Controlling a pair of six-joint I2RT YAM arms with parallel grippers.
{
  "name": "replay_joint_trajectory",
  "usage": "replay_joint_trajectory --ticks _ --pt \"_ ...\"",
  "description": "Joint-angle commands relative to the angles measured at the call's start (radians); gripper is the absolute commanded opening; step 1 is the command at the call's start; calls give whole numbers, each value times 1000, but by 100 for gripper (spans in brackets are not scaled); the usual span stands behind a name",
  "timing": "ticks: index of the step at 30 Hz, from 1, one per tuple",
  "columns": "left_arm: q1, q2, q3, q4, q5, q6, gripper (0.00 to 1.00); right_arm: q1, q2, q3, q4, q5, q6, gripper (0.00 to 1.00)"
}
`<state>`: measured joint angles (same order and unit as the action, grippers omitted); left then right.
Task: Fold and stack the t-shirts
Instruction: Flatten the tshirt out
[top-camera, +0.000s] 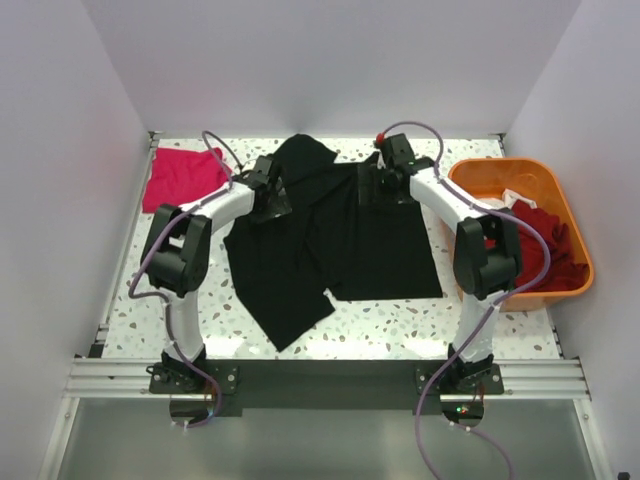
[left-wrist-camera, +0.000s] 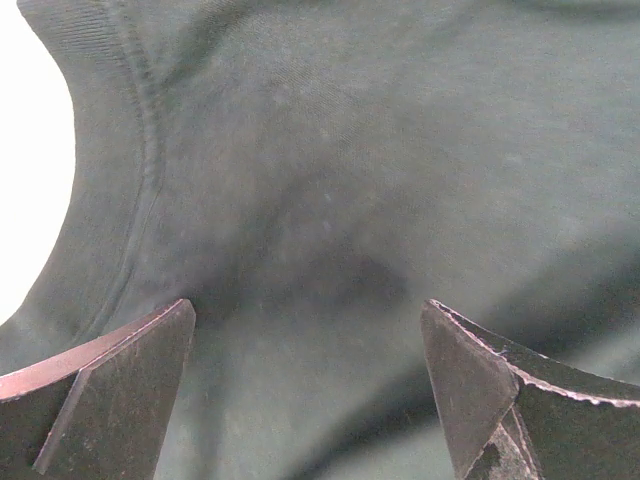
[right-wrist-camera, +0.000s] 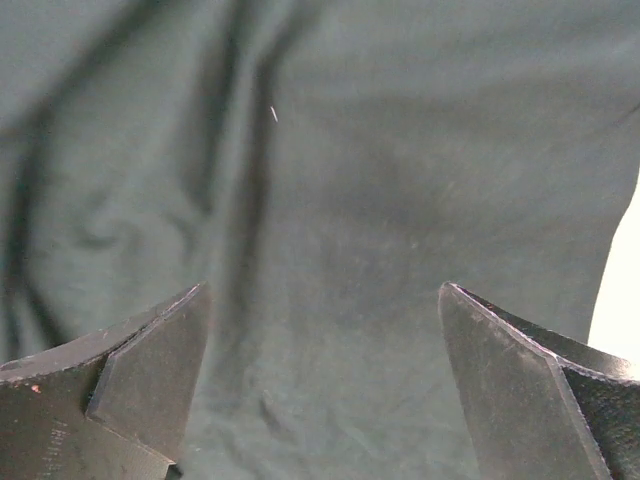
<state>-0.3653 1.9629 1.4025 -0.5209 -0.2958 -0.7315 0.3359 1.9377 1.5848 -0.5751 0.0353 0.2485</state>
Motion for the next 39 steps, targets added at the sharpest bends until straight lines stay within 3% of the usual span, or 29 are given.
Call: replay_joint_trajectory --ticks 1,13,18,30,36,39 --pt "29 60 76 15 7 61 100 8 26 -43 17 28 49 99" --pt "131 281 277 -82 12 106 100 6 24 -242 -22 167 77 99" --pt "135 278 262 -79 12 109 100 5 -16 -334 -58 248 130 99" --pt "135 180 162 -79 -9 83 100 5 -160 -482 -101 278 202 99" --pt "135 108 101 -56 13 81 100 6 -218 -470 -95 288 172 99" --pt "135 85 115 -47 33 96 100 8 -230 -387 -83 241 111 99"
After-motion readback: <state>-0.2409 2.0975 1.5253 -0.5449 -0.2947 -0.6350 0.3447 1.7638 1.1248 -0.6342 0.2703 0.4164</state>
